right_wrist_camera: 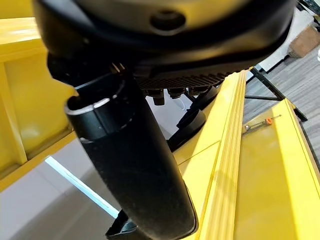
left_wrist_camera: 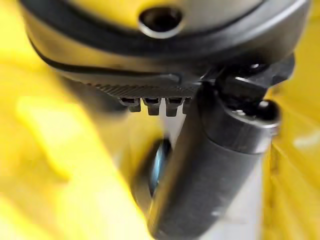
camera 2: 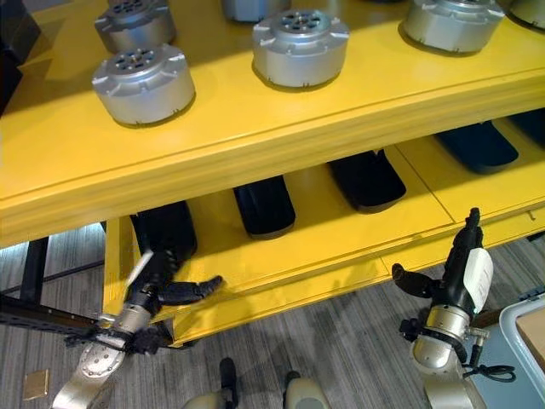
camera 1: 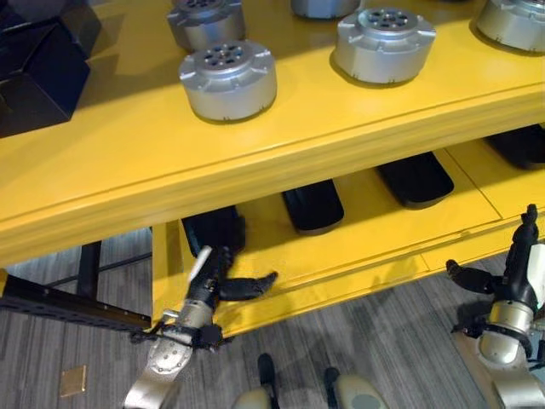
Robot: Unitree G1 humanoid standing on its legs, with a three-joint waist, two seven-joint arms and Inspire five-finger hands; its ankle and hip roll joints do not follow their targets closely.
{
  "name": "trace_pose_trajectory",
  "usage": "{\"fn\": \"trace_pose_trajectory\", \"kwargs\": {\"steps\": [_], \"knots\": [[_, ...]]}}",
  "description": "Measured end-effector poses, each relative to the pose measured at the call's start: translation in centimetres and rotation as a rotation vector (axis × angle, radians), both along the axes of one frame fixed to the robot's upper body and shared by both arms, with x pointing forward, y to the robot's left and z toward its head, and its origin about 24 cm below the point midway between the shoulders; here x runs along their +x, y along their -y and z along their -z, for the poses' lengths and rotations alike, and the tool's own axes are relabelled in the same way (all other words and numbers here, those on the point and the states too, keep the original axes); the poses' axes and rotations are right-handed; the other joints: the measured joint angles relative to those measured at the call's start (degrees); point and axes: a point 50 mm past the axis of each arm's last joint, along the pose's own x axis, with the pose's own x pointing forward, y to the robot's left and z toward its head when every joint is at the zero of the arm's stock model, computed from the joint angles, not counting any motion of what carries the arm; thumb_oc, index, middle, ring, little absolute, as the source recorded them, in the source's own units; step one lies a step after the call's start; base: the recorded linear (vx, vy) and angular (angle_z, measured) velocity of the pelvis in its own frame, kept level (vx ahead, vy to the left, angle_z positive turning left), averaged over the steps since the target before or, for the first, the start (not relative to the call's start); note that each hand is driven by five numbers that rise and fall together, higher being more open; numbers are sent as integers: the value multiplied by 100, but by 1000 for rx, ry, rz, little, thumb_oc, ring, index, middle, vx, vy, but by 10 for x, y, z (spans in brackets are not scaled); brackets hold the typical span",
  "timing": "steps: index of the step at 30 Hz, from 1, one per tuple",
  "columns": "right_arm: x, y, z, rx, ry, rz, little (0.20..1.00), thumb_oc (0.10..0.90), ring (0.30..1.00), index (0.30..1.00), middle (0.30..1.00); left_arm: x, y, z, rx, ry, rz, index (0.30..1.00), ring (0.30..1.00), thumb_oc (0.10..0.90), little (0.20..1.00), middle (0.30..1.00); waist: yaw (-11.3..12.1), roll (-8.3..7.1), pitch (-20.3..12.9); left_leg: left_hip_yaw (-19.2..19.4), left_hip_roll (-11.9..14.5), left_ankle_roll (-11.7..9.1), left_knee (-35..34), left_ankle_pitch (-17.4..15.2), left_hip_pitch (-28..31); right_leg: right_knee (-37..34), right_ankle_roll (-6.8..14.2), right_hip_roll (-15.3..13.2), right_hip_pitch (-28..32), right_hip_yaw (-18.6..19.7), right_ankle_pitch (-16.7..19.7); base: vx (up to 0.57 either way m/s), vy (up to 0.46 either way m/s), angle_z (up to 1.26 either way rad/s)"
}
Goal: Move parts from the plastic box to the shelf.
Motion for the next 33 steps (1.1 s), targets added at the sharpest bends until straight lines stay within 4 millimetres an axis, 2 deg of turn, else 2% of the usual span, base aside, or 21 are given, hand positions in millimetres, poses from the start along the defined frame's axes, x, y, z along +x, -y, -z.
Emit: {"fn": "trace_pose_trajectory", "kwargs": {"steps": [4, 5, 8, 11, 15, 17, 21, 22, 25, 28, 31, 33], "knots": [[5, -4, -7, 1, 31, -45, 1000, 900, 1000, 1000, 1000, -6, 20, 0, -194, -28, 200, 1000, 1000, 900, 1000, 1000, -19, 104, -60, 124, -27, 56, -1, -44, 14, -65, 55, -9, -1, 121, 39, 23, 95, -13], [7, -5, -9, 1, 41, -61, 1000, 900, 1000, 1000, 1000, -7, 24, -4, -264, -11, 260, 1000, 1000, 900, 1000, 1000, -90, 166, -97, 149, -50, 68, -1, -52, 14, -114, 72, -45, 3, 144, 80, 36, 143, -11], [8, -6, -9, 1, 42, -70, 1000, 900, 1000, 1000, 1000, -6, 25, -15, -328, 44, 294, 1000, 1000, 900, 1000, 1000, -186, 239, -145, 154, -82, 95, -1, -71, 28, -153, 105, -68, 34, 158, 98, 23, 64, -2], [8, -6, -8, 2, 35, -76, 1000, 900, 1000, 1000, 1000, -2, 29, -28, -336, 122, 347, 1000, 1000, 900, 1000, 1000, -198, 275, -167, 214, -83, 109, -1, -81, 37, -210, 126, -63, 43, 221, 140, 34, 60, -9], [9, -7, -8, 9, 19, -104, 1000, 900, 1000, 1000, 1000, -3, 31, -30, -338, 141, 395, 1000, 1000, 900, 1000, 1000, -227, 273, -170, 258, -79, 135, -2, -98, 67, -314, 139, -58, 101, 253, 201, 32, 28, -6], [10, -10, -7, 57, -2, -163, 1000, 900, 1000, 1000, 1000, -4, 31, -30, -337, 147, 414, 1000, 1000, 900, 1000, 1000, -260, 272, -170, 272, -77, 143, -2, -104, 73, -410, 155, -57, 144, 253, 256, 37, 43, -3], [10, -21, 1, 263, -79, -358, 1000, 900, 1000, 1000, 1000, -4, 30, -30, -331, 152, 417, 1000, 1000, 900, 1000, 1000, -298, 253, -189, 310, -77, 175, -4, -134, 117, -621, 179, -60, 279, 258, 362, 28, 11, -4], [7, -26, 6, 353, -125, -468, 1000, 900, 1000, 1000, 1000, -4, 25, -31, -318, 167, 412, 1000, 1000, 900, 1000, 1000, -299, 217, -208, 316, -79, 175, -5, -141, 114, -654, 184, -62, 286, 259, 378, 0, 0, 0], [-6, -34, 21, 486, -246, -653, 1000, 900, 1000, 1000, 1000, -3, 9, -36, -285, 208, 368, 1000, 1000, 900, 1000, 1000, -283, 92, -267, 303, -62, 175, -5, -143, 111, -816, 181, -44, 368, 251, 453, 10, -55, 3], [-20, -38, 27, 657, -347, -914, 1000, 900, 1000, 1000, 1000, -8, -15, -38, -199, 204, 347, 1000, 1000, 900, 1000, 1000, -277, -216, -455, 290, -22, 164, -4, -166, 115, -1232, 197, -14, 596, 212, 613, -3, -262, 2], [-21, -45, 25, 714, -343, -1033, 1000, 900, 1000, 1000, 1000, -15, -19, -32, -190, 170, 339, 1000, 1000, 900, 1000, 1000, -187, -387, -558, 270, 8, 151, -3, -164, 120, -1420, 191, 28, 666, 209, 692, -21, -169, -1], [-20, -47, 23, 724, -338, -1075, 1000, 900, 1000, 1000, 1000, -17, -20, -29, -196, 159, 330, 1000, 1000, 900, 1000, 1000, -102, -405, -573, 241, 20, 137, -3, -153, 122, -1493, 185, 44, 714, 189, 731, -23, -147, 5]]}}
